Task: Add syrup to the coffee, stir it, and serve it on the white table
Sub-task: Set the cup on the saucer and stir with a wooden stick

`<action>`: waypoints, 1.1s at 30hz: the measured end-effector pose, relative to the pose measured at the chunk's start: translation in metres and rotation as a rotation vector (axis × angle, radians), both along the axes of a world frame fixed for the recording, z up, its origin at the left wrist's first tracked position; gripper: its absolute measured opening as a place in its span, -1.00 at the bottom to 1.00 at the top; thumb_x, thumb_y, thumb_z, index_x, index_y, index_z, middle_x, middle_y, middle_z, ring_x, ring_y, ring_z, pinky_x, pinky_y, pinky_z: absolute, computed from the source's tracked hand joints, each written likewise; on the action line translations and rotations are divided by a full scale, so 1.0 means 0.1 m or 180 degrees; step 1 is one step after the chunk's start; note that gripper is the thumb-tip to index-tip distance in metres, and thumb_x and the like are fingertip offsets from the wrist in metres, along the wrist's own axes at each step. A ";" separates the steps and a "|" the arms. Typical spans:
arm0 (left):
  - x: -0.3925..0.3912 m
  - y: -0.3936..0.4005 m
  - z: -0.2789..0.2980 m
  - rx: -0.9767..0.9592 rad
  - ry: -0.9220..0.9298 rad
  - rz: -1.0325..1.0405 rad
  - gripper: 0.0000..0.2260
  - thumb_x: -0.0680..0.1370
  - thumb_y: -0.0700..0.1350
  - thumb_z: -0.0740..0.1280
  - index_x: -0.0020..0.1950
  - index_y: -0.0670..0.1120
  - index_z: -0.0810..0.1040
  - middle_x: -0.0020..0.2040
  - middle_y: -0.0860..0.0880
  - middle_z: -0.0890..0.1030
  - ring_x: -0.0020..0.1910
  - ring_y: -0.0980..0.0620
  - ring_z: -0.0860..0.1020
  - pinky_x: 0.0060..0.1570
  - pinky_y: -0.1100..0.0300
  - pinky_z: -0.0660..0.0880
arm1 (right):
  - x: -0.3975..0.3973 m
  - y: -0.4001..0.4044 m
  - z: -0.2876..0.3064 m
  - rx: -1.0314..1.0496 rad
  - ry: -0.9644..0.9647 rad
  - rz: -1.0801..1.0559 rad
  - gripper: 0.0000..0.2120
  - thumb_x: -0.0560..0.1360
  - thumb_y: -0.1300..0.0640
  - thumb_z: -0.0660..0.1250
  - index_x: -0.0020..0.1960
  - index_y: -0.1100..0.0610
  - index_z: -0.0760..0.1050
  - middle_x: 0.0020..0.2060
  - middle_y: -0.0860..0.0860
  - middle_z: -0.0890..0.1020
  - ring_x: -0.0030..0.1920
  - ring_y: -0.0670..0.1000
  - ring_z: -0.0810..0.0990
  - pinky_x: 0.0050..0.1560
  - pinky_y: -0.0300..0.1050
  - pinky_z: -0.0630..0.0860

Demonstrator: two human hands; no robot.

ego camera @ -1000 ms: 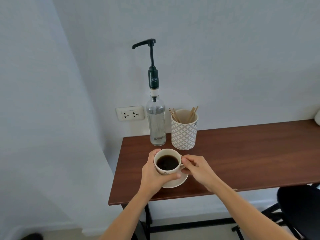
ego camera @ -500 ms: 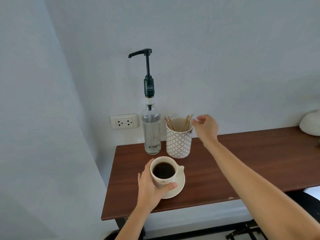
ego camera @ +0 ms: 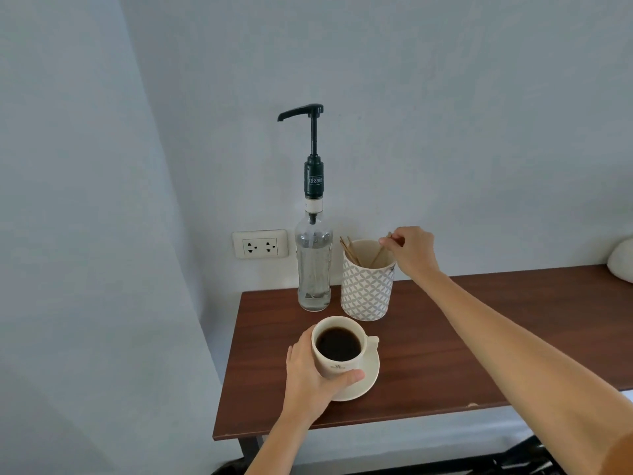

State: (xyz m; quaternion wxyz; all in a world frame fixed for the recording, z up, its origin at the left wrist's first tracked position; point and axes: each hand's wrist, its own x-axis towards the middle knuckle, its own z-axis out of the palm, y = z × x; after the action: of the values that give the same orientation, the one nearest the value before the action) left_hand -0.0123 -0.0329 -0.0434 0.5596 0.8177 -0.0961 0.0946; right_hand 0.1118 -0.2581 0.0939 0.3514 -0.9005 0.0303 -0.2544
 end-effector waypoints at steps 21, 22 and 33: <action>-0.04 0.01 0.02 0.0131 -0.0084 0.0007 -0.21 0.19 0.28 0.59 0.35 0.19 0.39 0.25 0.27 0.53 0.30 0.21 0.45 0.37 -0.10 0.36 | -1.16 0.77 -0.28 0.0087 0.0061 0.1387 -0.86 0.64 0.28 0.25 -0.03 0.09 0.34 -0.28 0.06 0.67 -0.27 -0.14 0.68 -0.17 -0.25 0.63; -0.04 0.01 0.02 0.0130 -0.0086 0.0009 -0.22 0.19 0.27 0.60 0.33 0.20 0.39 0.24 0.27 0.54 0.29 0.21 0.45 0.37 -0.10 0.36 | -1.16 0.72 -0.28 -0.0087 -0.0015 0.1377 -0.84 0.65 0.28 0.23 -0.04 0.07 0.32 -0.31 0.00 0.62 -0.30 -0.17 0.64 -0.23 -0.29 0.56; -0.02 0.01 0.02 0.0177 -0.0039 0.0033 -0.24 0.17 0.28 0.59 0.30 0.29 0.37 0.23 0.32 0.53 0.29 0.30 0.41 0.39 -0.09 0.33 | -1.15 0.79 -0.35 0.0048 -0.0070 0.1384 -0.86 0.65 0.28 0.20 -0.05 0.09 0.36 -0.28 0.12 0.64 -0.33 0.05 0.65 -0.25 -0.03 0.64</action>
State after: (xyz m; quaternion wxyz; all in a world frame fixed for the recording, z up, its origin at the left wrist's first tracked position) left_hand -0.0146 -0.0318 -0.0417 0.5357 0.8328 -0.0979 0.0998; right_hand -0.0032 -0.1789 0.0592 0.4050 -0.8804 -0.1665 -0.1822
